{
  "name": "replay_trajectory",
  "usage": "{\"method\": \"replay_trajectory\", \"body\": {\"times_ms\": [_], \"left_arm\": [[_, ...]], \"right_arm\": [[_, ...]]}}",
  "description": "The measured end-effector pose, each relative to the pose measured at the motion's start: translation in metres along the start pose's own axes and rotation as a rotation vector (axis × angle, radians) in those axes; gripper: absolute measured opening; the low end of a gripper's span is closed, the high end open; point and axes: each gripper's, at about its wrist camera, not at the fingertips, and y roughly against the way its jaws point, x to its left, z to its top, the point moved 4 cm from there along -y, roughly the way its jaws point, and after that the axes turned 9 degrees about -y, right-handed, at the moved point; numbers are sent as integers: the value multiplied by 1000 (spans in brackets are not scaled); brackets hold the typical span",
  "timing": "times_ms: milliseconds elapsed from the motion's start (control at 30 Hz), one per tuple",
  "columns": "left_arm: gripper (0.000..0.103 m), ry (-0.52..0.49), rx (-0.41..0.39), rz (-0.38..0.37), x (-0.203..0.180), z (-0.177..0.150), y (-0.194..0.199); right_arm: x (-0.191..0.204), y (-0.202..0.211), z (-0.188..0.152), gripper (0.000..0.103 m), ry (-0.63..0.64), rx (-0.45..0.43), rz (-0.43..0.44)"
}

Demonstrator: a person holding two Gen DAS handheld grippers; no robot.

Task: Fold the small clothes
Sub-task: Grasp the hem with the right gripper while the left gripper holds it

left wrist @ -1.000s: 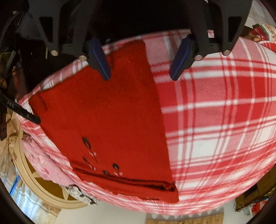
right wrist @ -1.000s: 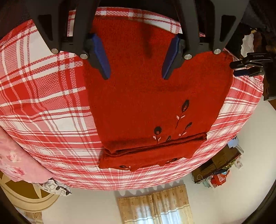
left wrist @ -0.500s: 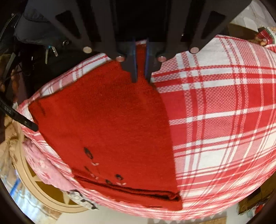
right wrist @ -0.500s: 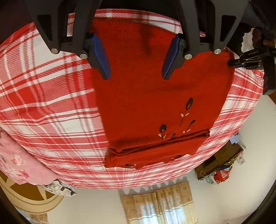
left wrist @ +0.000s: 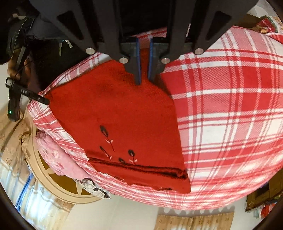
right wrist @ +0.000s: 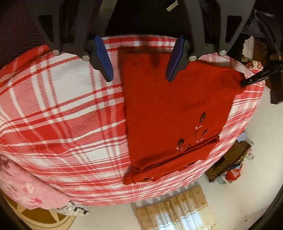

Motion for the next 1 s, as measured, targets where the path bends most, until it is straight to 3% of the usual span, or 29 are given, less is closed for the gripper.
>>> {"method": "replay_trajectory", "body": {"times_ms": [33, 67, 133, 300, 433, 1000], "left_arm": [[8, 4, 2, -7, 1, -1, -1], [7, 6, 1, -11, 1, -2, 0], [7, 7, -12, -16, 3, -3, 6], [7, 9, -80, -38, 5, 6, 23], [7, 20, -122, -50, 8, 13, 33], [7, 52, -238, -88, 25, 67, 43]], "right_arm": [[1, -3, -2, 40, 0, 20, 11], [1, -4, -5, 35, -2, 32, 18], [0, -7, -9, 9, 8, 44, 23], [9, 17, -5, 7, 19, -56, 147], [14, 32, 4, 7, 9, -134, 191], [37, 61, 69, 7, -9, -295, 258]]}}
